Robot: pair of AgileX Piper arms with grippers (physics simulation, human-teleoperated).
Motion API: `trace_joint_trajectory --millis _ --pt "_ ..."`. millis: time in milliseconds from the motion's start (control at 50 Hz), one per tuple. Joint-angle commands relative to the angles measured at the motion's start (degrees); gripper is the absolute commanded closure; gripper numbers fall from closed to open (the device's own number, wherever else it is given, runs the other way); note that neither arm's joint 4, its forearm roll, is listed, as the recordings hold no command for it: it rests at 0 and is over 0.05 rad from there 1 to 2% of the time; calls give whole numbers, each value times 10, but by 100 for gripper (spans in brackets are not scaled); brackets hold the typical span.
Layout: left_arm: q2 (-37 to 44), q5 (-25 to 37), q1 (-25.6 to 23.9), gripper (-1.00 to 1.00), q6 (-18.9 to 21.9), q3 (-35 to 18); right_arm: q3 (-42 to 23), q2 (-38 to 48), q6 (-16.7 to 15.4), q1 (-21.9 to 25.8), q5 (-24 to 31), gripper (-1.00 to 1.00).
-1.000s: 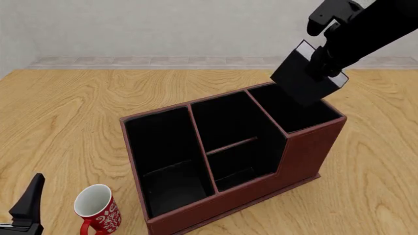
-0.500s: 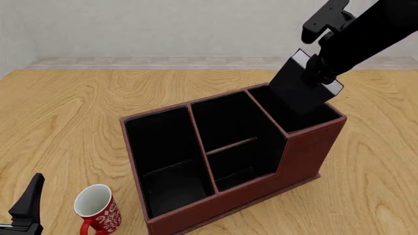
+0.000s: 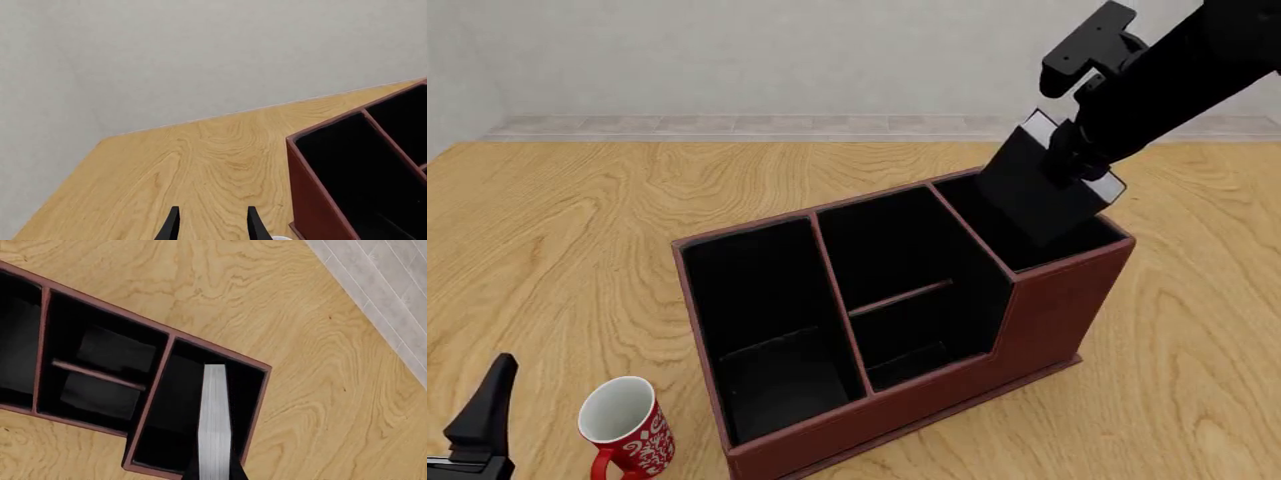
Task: Pick up the book and place it in the right compartment of the caddy.
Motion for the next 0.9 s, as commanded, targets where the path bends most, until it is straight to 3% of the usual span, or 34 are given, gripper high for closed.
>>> trace_joint_trajectory --millis 20,900 --pt "0 1 1 -100 1 0 -4 0 14 4 0 100" --pt "0 -1 2 -100 3 6 2 19 42 23 0 100"
